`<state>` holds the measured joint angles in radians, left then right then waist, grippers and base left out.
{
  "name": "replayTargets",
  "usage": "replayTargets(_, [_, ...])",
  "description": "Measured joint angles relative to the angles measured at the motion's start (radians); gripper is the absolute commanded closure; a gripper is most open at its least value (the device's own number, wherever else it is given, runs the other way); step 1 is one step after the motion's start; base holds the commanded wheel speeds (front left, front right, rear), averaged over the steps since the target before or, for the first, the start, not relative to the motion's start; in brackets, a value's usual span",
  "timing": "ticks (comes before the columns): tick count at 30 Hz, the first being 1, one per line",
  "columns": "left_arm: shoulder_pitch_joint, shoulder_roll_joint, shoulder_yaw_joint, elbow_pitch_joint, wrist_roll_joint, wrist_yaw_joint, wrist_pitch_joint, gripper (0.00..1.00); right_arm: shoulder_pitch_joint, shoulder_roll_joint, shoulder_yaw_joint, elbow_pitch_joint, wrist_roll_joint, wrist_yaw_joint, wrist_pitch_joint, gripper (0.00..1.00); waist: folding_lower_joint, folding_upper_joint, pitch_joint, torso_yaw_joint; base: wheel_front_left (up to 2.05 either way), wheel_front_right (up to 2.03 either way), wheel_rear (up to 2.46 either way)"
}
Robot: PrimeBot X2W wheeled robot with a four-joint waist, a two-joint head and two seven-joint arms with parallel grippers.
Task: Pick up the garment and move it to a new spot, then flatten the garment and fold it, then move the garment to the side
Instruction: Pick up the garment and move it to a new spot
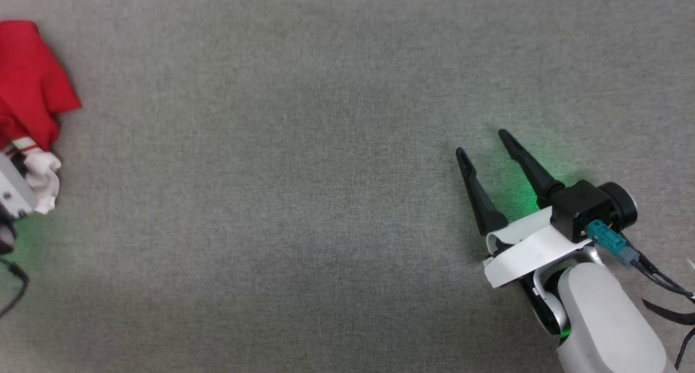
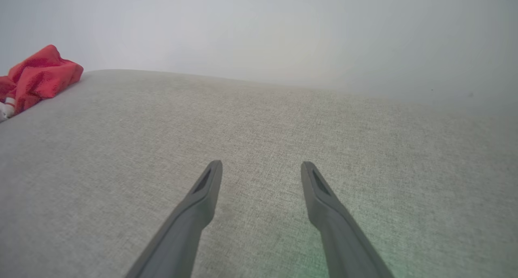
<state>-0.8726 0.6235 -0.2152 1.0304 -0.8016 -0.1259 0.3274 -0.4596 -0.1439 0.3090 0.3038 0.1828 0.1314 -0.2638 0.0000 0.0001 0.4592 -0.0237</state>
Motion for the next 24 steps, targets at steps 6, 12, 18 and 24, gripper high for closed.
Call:
replayTargets(6, [0.045, -0.002, -0.046, -0.014, 0.022, -0.002, -0.217, 1.00, 0.023, 0.019, 0.005, 0.020, 0.005, 0.000, 0.000, 0.00, 0.0001, 0.0000, -0.077, 0.008, 0.00, 0.00, 0.00])
replayTargets(12, [0.038, 0.007, -0.106, -0.114, 0.012, -0.003, -0.306, 1.00, 0.062, 0.038, -0.037, 0.027, 0.020, 0.000, 0.000, 0.00, 0.0001, 0.0000, -0.163, 0.022, 0.00, 0.00, 0.00])
replayTargets(18, [0.026, -0.013, -0.220, -0.331, -0.013, -0.003, -0.293, 1.00, 0.103, 0.058, -0.085, 0.022, 0.028, 0.000, 0.000, 0.00, 0.0000, 0.0000, -0.220, 0.026, 0.00, 0.00, 0.00])
replayTargets(24, [0.047, -0.026, -0.322, -0.613, -0.053, -0.003, -0.230, 1.00, 0.124, 0.076, -0.114, 0.013, 0.036, 0.000, 0.000, 0.00, 0.0001, 0.0000, -0.233, -0.016, 0.00, 0.00, 0.00])
